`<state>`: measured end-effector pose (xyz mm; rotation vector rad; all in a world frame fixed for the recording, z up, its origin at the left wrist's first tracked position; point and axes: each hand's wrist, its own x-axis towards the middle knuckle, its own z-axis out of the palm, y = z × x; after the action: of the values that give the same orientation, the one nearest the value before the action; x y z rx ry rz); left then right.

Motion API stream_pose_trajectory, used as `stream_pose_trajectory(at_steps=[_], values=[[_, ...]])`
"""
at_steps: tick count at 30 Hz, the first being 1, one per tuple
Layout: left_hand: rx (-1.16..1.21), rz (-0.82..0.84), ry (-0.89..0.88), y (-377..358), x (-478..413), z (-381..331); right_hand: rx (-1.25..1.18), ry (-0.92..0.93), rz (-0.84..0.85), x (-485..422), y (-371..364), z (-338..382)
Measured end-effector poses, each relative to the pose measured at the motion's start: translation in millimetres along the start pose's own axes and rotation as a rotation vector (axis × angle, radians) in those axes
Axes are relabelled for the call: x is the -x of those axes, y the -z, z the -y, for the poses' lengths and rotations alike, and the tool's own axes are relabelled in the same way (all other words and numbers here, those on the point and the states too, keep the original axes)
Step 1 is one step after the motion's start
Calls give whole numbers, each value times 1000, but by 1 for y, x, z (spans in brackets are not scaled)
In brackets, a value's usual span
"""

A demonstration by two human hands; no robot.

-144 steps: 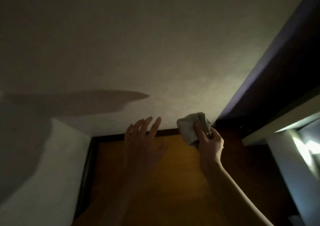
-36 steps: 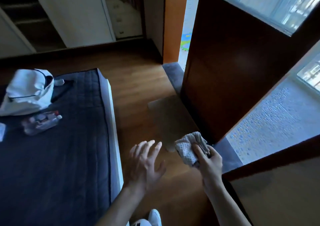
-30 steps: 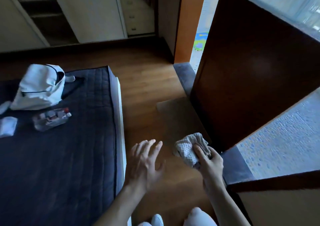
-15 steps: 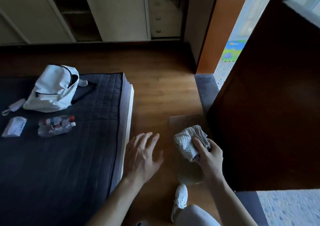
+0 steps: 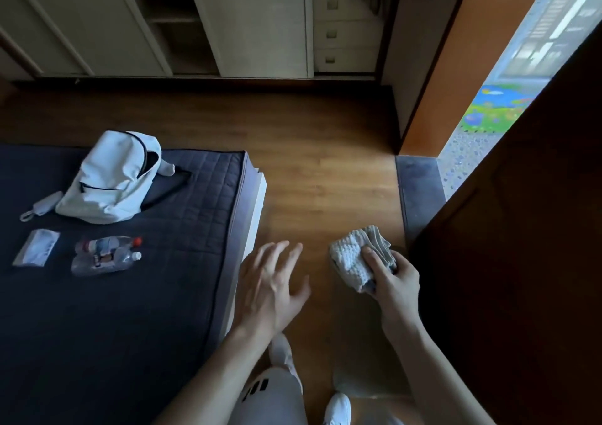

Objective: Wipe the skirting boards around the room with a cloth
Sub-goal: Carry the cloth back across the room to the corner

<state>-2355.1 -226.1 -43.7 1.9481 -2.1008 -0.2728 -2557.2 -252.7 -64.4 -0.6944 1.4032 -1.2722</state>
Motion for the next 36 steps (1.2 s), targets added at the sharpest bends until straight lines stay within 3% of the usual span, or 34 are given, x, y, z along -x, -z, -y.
stream_pose_trajectory(at_steps=[12,19,36], values=[[2,39,-2,4,-210,88,-5,17,-21,-173,-134,37],[-15,-47,-62,17,-329,146,-17,32,-24,-262,-217,72],[-15,-21,-19,1,-534,172,24,11,8,-454,-289,109]])
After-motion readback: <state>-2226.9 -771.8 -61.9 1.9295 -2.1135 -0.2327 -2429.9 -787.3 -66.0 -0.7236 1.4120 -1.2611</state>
